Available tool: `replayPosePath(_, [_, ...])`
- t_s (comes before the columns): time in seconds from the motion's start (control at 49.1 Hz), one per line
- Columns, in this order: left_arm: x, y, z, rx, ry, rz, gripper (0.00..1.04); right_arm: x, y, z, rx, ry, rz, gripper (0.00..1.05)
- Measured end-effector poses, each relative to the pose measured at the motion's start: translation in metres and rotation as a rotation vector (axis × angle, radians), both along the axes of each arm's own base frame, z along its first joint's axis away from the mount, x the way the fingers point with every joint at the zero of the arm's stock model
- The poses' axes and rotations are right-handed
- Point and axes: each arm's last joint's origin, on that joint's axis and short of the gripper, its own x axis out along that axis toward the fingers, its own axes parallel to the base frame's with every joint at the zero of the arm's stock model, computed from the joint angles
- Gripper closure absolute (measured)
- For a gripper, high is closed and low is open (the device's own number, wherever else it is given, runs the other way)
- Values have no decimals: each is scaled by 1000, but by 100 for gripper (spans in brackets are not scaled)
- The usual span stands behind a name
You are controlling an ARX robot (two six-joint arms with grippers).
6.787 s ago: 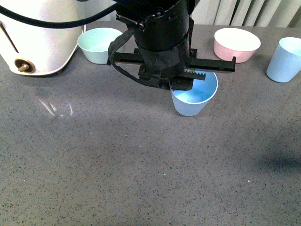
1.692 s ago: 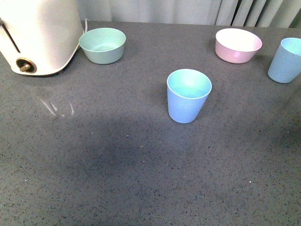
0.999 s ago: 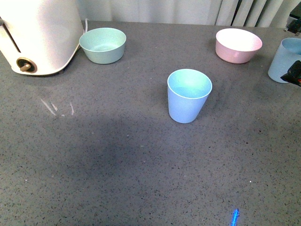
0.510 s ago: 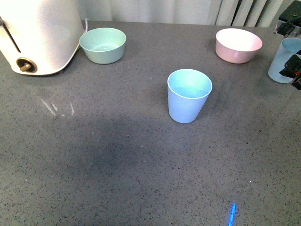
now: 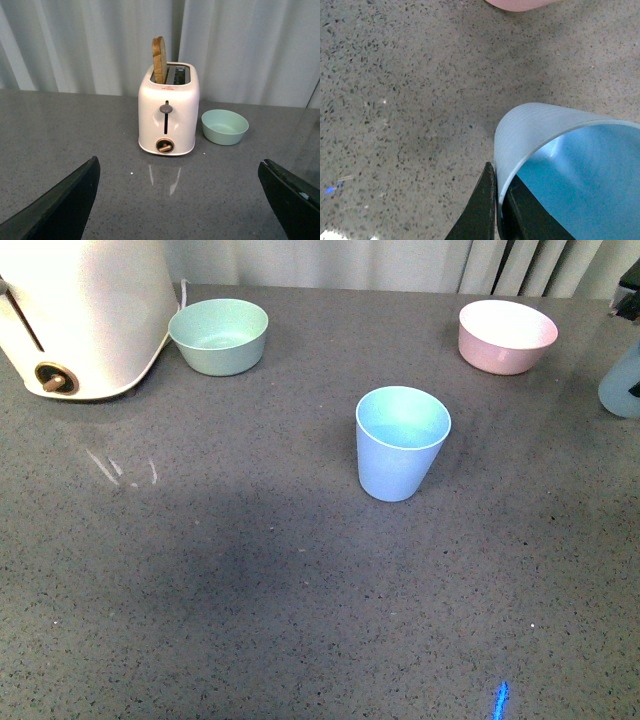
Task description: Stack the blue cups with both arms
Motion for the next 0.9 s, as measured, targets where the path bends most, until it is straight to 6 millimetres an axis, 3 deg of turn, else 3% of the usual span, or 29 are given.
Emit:
replayPosePath(0.204, [0, 0, 0, 0, 0, 0, 9, -28, 3, 41, 56, -19, 105, 103])
replayPosePath(0.346, [0, 0, 0, 0, 0, 0, 9, -59, 35, 84, 142, -51, 257, 103])
replayPosePath(0.428, [0, 0, 0, 0, 0, 0, 9, -76, 68, 99, 180, -62, 358, 103])
replayPosePath(0.55, [0, 0, 0, 0, 0, 0, 9, -91, 110, 96, 208, -27, 462, 103])
replayPosePath(0.693, [0, 0, 0, 0, 0, 0, 9, -101, 145, 88, 206, 11, 528, 103])
replayPosePath(0.897, [0, 0, 0, 0, 0, 0, 9, -107, 169, 81, 199, 35, 579, 103])
